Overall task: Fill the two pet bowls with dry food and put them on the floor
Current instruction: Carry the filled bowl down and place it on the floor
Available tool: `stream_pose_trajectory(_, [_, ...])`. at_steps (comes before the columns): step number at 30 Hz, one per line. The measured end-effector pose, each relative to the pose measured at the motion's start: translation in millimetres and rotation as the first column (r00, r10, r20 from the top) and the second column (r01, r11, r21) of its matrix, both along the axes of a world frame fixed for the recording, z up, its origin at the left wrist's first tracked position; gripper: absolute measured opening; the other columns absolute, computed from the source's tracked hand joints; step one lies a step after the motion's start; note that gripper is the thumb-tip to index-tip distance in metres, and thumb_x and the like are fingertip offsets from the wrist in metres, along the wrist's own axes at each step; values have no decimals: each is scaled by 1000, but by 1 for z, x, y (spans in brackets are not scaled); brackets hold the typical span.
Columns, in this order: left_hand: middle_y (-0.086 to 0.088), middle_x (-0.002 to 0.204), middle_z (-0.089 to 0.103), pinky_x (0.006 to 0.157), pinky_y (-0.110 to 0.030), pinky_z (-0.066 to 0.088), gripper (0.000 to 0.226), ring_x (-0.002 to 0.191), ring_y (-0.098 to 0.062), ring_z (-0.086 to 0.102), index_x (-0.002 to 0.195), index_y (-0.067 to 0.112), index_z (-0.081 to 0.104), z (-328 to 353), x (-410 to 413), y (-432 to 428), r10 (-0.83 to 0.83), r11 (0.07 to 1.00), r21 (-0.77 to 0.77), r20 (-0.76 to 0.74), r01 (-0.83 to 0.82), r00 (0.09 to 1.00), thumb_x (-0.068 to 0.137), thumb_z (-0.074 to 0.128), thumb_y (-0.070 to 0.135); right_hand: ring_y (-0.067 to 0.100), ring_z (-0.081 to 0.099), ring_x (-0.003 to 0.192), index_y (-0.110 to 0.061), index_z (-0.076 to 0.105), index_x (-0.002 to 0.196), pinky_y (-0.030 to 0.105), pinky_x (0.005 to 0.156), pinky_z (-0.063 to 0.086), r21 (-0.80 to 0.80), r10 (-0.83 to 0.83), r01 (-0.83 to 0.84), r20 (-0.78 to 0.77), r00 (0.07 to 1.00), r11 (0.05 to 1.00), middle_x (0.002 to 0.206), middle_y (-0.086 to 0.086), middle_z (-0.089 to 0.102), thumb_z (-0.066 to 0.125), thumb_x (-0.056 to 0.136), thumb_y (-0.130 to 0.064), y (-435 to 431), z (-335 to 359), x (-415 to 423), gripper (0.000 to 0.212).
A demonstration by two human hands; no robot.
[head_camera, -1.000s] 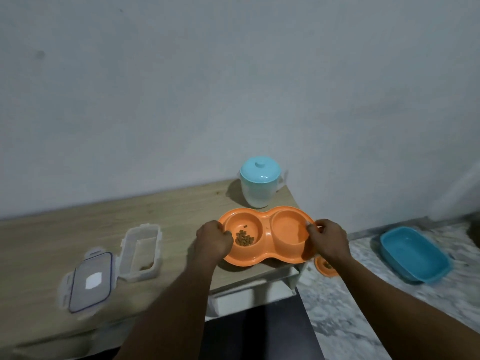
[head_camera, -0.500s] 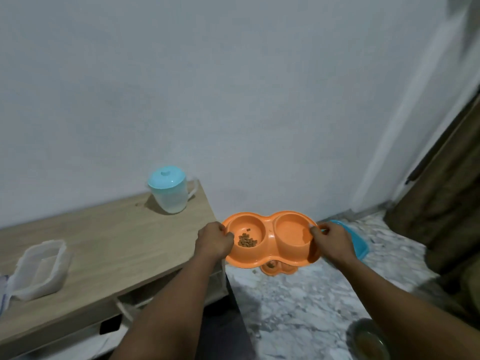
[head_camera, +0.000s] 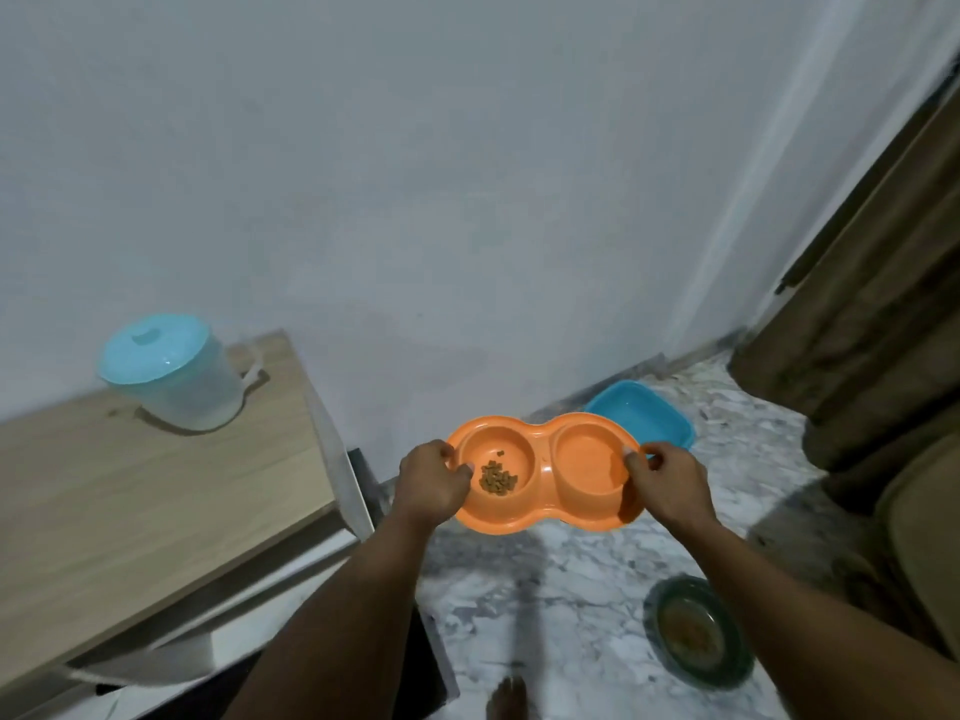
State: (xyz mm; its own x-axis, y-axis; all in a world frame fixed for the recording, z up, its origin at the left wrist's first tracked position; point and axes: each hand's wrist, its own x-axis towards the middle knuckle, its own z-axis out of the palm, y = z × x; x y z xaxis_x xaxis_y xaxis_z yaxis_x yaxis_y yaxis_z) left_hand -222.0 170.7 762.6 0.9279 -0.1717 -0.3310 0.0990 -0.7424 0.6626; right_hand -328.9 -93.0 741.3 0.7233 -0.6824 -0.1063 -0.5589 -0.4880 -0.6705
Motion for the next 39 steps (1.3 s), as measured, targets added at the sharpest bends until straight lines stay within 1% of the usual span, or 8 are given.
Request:
stream_pose_trajectory(4, [-12, 123, 66, 91, -30, 43, 40, 116, -28, 59, 121, 11, 64, -40, 27, -38, 17, 998, 56, -39, -14, 999, 85, 68, 26, 28, 62, 85, -9, 70, 96, 38, 77, 48, 34, -17, 19, -46, 999, 999, 86, 7, 67, 61, 94, -36, -33, -43, 25, 29])
stream_pose_trajectory(9, [-17, 121, 66, 94, -36, 45, 36, 114, -34, 60, 119, 8, 64, -126, 57, -82, 59, 990, 136, -127, -41, 990, 85, 62, 19, 29, 64, 97, -12, 70, 115, 35, 82, 45, 53, -33, 42, -150, 988, 998, 104, 11, 68, 60, 92, -43, -73, -137, 57, 39])
stream_pose_trajectory(15, [-13, 126, 63, 96, -38, 49, 41, 113, -30, 62, 125, 14, 63, -317, 78, -119, 129, 982, 159, -206, -97, 970, 86, 65, 27, 30, 64, 98, -14, 67, 117, 41, 90, 50, 86, 5, 13, -208, 978, 996, 108, 12, 64, 62, 92, -44, -113, -335, 89, 40])
stream_pose_trajectory(18, [-13, 127, 62, 89, -31, 46, 43, 112, -29, 62, 128, 13, 61, -409, 91, -130, 141, 983, 150, -229, -108, 963, 87, 66, 26, 29, 64, 96, -13, 66, 118, 35, 85, 46, 89, 33, -13, -222, 974, 996, 106, 11, 63, 63, 92, -43, -128, -432, 101, 40])
stream_pose_trajectory(22, [-17, 122, 64, 95, -41, 50, 45, 111, -33, 63, 131, 13, 60, -544, 104, -142, 130, 979, 186, -240, -86, 962, 88, 67, 25, 27, 64, 97, -13, 65, 120, 34, 84, 46, 102, 68, -46, -231, 970, 994, 108, 11, 63, 63, 93, -42, -141, -569, 114, 40])
stream_pose_trajectory(27, [-17, 113, 69, 94, -41, 52, 49, 108, -35, 64, 128, 15, 62, -675, 114, -145, 150, 976, 196, -262, -100, 953, 83, 67, 31, 31, 64, 102, -9, 67, 120, 27, 84, 38, 96, 74, -54, -219, 973, 994, 109, 17, 65, 68, 91, -36, -146, -700, 129, 39])
stream_pose_trajectory(32, [-16, 120, 68, 97, -40, 50, 45, 113, -33, 62, 131, 15, 60, -754, 121, -142, 169, 969, 222, -253, -113, 953, 88, 66, 25, 31, 62, 107, -9, 65, 124, 28, 87, 37, 99, 118, -98, -231, 966, 990, 112, 17, 64, 65, 89, -45, -144, -781, 138, 50])
stream_pose_trajectory(39, [-14, 121, 67, 90, -34, 49, 44, 112, -31, 63, 131, 16, 60, -794, 131, -142, 178, 969, 214, -241, -127, 954, 88, 65, 24, 34, 61, 107, -10, 65, 122, 33, 89, 41, 88, 104, -87, -216, 971, 992, 111, 18, 63, 53, 83, -53, -142, -826, 148, 60])
